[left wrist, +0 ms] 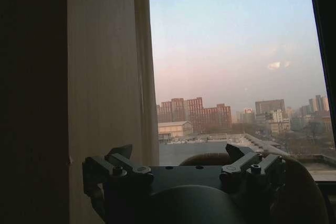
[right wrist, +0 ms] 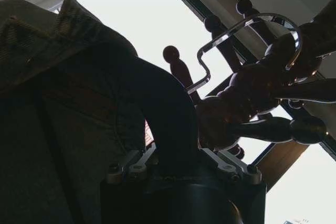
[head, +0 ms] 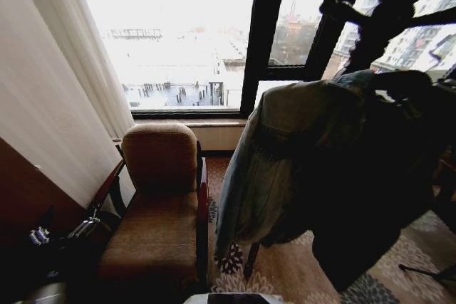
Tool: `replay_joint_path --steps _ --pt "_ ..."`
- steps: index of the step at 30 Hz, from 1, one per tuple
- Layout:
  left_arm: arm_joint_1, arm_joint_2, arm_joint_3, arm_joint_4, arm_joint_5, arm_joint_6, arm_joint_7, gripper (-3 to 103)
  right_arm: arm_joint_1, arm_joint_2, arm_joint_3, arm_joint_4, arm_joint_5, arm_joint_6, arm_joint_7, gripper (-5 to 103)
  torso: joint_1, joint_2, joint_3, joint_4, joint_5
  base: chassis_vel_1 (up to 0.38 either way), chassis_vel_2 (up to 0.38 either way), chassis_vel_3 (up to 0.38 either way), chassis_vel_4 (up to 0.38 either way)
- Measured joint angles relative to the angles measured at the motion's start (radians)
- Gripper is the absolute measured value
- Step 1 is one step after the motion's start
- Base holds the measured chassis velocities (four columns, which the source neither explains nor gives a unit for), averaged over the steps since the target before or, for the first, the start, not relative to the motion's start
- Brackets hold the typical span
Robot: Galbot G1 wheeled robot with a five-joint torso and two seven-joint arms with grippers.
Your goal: Pick up the clothes from the bed and hang them on the clothes hanger.
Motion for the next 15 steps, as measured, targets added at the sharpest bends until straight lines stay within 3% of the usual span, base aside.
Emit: replay_joint_path --steps 15 --pt "0.000 0.000 0.000 0.000 0.000 0.000 0.000 100 0.231 -0.139 -0.234 -0.086 -0.002 -0.053 0.043 20 0.000 0.000 0.000 -0.0002 -0.0001 0.000 0.000 0.000 0.000"
